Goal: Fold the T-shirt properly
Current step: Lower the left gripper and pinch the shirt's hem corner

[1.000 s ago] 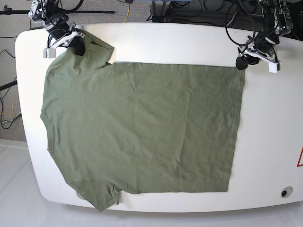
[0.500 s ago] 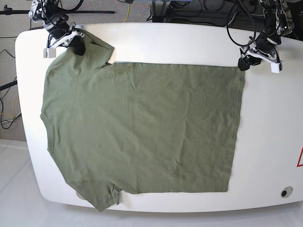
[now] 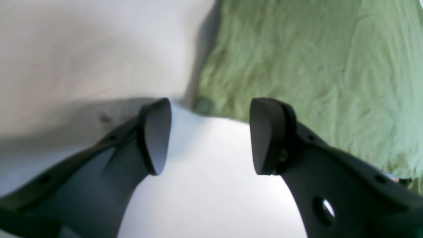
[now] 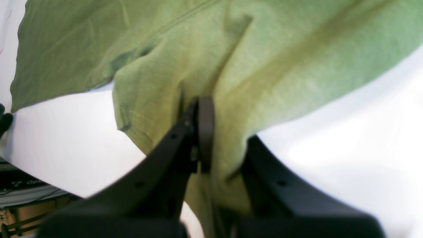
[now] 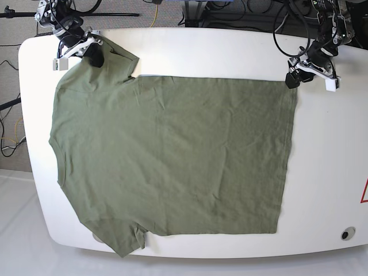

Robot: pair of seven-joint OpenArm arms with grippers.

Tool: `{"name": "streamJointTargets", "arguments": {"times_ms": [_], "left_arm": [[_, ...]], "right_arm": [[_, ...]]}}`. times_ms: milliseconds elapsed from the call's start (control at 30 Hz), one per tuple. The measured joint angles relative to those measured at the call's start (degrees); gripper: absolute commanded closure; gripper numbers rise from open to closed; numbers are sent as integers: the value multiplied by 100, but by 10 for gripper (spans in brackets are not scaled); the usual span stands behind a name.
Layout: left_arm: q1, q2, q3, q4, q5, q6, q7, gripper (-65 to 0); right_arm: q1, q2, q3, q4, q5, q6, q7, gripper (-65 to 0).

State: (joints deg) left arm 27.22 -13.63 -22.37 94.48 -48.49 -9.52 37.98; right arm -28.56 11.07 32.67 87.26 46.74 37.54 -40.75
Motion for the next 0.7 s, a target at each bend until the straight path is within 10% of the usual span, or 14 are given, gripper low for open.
{"name": "streamJointTargets", "arguments": {"times_ms": [700], "left_arm": [[-186,7,7,-238,-131,-83,-79,-323]], "right_arm": [[11,-28,-4,-7,0,4,7,0]]}}
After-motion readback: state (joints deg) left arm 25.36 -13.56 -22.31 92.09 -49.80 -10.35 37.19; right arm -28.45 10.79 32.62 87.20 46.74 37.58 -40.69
